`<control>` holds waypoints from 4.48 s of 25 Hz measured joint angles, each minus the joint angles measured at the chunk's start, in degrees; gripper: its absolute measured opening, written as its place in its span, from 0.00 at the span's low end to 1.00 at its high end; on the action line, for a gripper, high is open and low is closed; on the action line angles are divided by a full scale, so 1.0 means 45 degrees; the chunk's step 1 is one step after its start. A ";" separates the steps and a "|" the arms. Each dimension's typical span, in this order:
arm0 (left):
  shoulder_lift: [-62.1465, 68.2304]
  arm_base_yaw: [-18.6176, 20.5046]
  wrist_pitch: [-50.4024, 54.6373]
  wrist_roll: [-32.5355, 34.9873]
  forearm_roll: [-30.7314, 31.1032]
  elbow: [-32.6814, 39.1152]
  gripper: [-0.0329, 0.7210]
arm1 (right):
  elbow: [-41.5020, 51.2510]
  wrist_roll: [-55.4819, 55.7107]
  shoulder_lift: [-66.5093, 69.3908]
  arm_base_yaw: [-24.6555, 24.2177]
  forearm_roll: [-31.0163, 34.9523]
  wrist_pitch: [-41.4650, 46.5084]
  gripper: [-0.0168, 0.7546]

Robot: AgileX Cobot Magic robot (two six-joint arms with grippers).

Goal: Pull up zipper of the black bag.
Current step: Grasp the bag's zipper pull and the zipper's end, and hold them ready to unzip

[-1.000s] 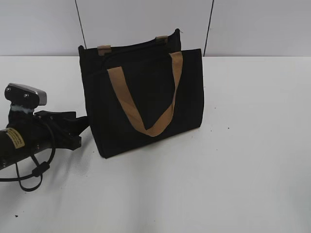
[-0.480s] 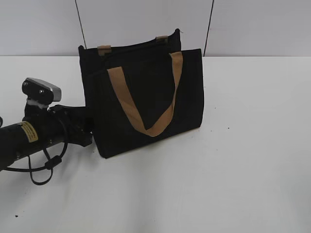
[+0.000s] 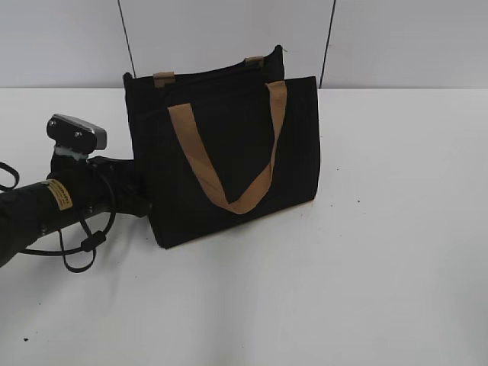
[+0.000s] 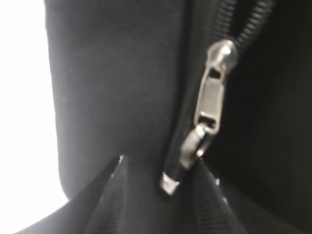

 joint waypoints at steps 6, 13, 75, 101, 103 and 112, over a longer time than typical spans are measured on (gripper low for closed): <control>0.0000 0.0000 0.0189 0.0000 -0.0840 -0.0039 0.38 | 0.0000 0.0000 0.0000 0.0000 0.0000 0.0000 0.59; 0.0000 0.0000 0.0575 0.0000 -0.1096 -0.0039 0.21 | 0.0000 0.0000 0.0000 0.0000 0.0000 0.0000 0.59; -1.0837 -0.0043 0.8679 -0.1120 -0.0533 0.0641 0.09 | 0.0000 0.0000 0.0000 0.0000 0.0000 0.0000 0.59; -0.9812 -0.1016 0.5619 -0.3234 -0.1324 0.0641 0.09 | 0.0000 0.0000 0.0000 0.0000 0.0245 -0.0002 0.59; -0.9812 -0.1016 0.5616 -0.3340 -0.1413 0.0641 0.09 | 0.0000 -0.0040 0.0000 0.0000 0.0472 -0.0002 0.59; -0.9807 -0.1027 0.5616 -0.3684 -0.1545 0.0641 0.09 | -0.0139 -0.0593 0.0885 0.0000 0.2141 -0.0923 0.59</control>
